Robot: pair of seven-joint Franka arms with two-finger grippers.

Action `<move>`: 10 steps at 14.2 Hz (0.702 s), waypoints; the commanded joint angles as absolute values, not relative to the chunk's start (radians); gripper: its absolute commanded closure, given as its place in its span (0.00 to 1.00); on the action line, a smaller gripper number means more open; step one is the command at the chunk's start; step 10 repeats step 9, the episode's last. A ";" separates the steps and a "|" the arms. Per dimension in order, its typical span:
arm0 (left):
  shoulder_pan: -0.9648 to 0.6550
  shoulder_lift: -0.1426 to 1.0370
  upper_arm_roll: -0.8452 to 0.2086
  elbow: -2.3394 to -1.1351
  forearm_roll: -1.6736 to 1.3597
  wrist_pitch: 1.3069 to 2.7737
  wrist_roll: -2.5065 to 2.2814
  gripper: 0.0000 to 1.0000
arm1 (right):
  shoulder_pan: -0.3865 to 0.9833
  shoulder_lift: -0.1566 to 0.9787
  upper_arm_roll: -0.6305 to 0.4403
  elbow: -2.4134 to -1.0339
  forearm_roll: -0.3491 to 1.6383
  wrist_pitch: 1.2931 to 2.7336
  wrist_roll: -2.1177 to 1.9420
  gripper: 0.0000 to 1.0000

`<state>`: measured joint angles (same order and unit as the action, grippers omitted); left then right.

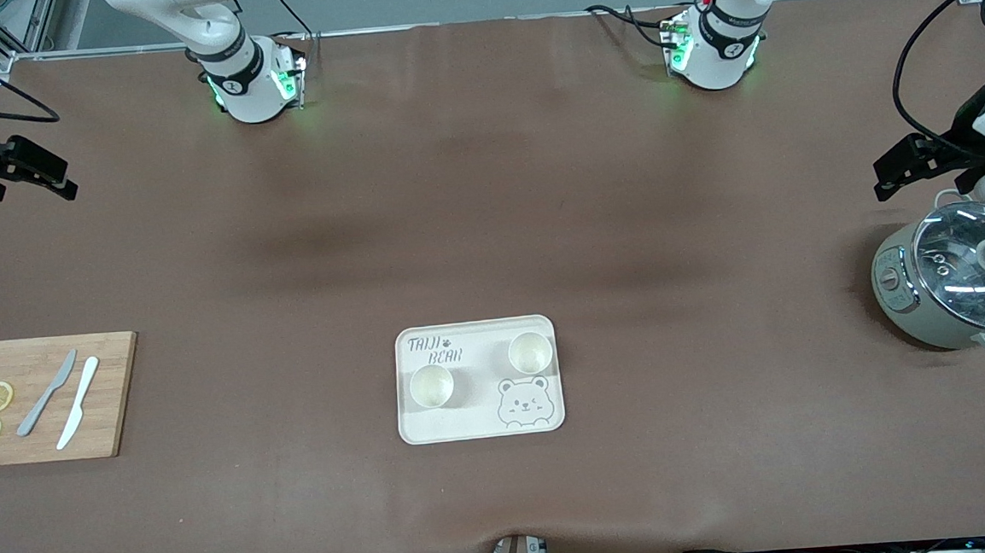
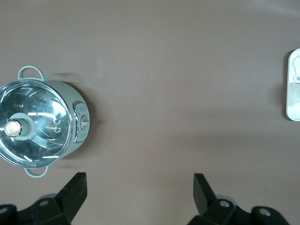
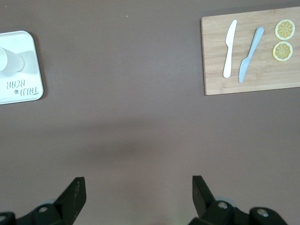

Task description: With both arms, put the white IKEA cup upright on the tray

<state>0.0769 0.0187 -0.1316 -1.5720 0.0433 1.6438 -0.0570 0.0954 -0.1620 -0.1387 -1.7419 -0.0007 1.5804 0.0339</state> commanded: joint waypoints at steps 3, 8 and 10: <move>0.080 0.029 -0.137 -1.543 0.026 1.620 -0.048 0.00 | 0.087 -0.127 -0.133 -1.697 0.002 1.568 0.023 0.00; 0.080 0.029 -0.135 -1.543 0.026 1.620 -0.041 0.00 | 0.084 -0.124 -0.132 -1.675 0.006 1.566 0.023 0.00; 0.080 0.029 -0.135 -1.543 0.026 1.620 -0.040 0.00 | 0.083 -0.124 -0.132 -1.675 0.006 1.568 0.023 0.00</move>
